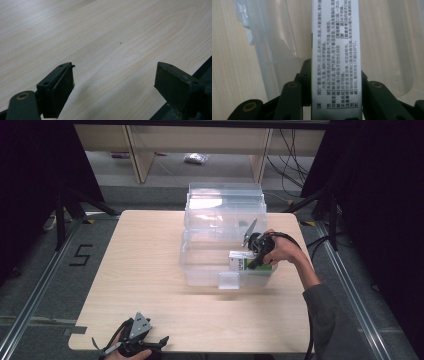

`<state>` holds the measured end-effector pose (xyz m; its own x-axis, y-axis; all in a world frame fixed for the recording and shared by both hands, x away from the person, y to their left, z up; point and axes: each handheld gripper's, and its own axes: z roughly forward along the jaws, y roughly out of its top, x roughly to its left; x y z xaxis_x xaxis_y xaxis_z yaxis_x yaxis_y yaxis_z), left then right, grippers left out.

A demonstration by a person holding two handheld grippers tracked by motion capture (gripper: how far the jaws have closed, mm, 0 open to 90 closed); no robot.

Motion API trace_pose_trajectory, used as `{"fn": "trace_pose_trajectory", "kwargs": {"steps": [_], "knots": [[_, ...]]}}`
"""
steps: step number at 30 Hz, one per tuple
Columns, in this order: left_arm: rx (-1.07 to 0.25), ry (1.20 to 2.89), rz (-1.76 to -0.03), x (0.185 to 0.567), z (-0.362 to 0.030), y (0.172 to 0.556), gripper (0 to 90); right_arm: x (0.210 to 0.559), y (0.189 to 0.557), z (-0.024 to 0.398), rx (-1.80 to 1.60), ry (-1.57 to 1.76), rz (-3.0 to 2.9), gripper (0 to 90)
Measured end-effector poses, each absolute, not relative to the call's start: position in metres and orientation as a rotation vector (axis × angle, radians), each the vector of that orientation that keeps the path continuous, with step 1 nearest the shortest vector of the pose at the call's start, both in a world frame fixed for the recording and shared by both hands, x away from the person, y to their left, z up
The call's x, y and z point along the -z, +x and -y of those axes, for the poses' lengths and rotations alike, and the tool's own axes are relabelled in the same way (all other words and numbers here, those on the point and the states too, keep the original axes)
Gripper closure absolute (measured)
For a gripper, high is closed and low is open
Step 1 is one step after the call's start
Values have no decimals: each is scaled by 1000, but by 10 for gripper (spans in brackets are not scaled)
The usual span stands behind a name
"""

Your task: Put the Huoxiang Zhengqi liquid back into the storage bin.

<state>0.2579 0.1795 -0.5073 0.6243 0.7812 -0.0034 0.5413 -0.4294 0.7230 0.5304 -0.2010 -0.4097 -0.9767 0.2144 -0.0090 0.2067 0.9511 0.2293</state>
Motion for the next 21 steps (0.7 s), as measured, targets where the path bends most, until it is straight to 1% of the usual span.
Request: {"fn": "trace_pose_trajectory", "kwargs": {"steps": [7,15,17,19,21], "knots": [[-438,2142,-1037,507,-180,258,151,413,532,199,-333,318,-3082,635],[-429,2145,-1028,506,-180,258,151,412,531,205,-299,377,-3079,623],[-434,2132,-1033,508,-179,258,151,407,528,206,-302,423,-3077,614],[-435,2156,-1032,507,-181,259,151,401,525,208,-327,455,-3068,606],[-450,2145,-1044,507,-181,259,151,393,523,211,-392,468,-3046,597]]}}
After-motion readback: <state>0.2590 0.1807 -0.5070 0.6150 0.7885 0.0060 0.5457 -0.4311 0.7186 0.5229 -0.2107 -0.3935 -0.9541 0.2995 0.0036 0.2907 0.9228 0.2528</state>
